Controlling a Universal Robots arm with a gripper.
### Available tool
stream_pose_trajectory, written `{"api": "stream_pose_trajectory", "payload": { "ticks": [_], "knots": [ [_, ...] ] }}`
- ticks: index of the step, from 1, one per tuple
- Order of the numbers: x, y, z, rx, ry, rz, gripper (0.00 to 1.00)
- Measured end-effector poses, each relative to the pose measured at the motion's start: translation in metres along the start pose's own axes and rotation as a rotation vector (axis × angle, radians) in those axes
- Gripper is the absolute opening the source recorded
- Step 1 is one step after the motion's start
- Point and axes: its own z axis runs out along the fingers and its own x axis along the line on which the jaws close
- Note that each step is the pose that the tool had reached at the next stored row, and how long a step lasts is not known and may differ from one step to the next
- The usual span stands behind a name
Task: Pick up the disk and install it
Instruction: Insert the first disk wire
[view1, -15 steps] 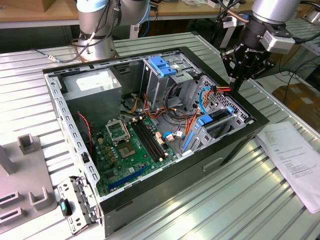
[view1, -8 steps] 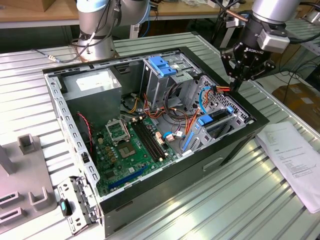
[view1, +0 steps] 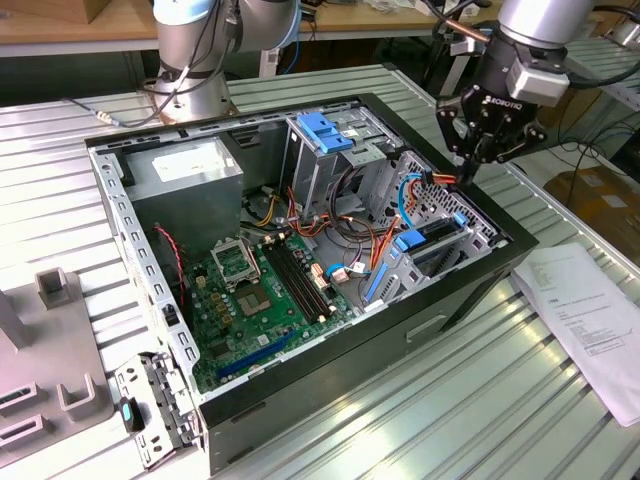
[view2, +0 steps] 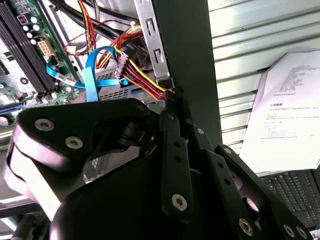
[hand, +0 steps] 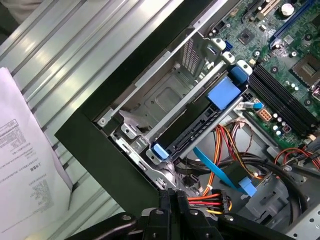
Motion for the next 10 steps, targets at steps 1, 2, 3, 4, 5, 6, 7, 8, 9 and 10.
{"api": "stream_pose_trajectory", "payload": {
  "ticks": [1,2,3,4,5,6,7,8,9,10],
  "knots": [
    [-0.0001,0.0000,0.0001,-0.0013,-0.0005,0.017,0.17],
    [-0.0001,0.0001,0.0002,-0.0031,-0.0010,0.038,0.17],
    [-0.0002,0.0000,0.0003,-0.0046,-0.0014,0.056,0.17],
    [-0.0002,0.0000,0.0003,-0.0060,-0.0017,0.072,0.17],
    [-0.0002,0.0000,0.0005,-0.0082,-0.0025,0.100,0.17],
    [-0.0002,0.0000,0.0007,-0.0102,-0.0033,0.127,0.17],
    [-0.0002,0.0000,0.0007,-0.0115,-0.0036,0.142,0.17],
    [-0.0002,0.0000,0.0009,-0.0137,-0.0044,0.170,0.17],
    [-0.0002,0.0000,0.0010,-0.0155,-0.0051,0.193,0.17],
    [-0.0002,0.0000,0.0011,-0.0168,-0.0055,0.209,0.17]
  ]
}}
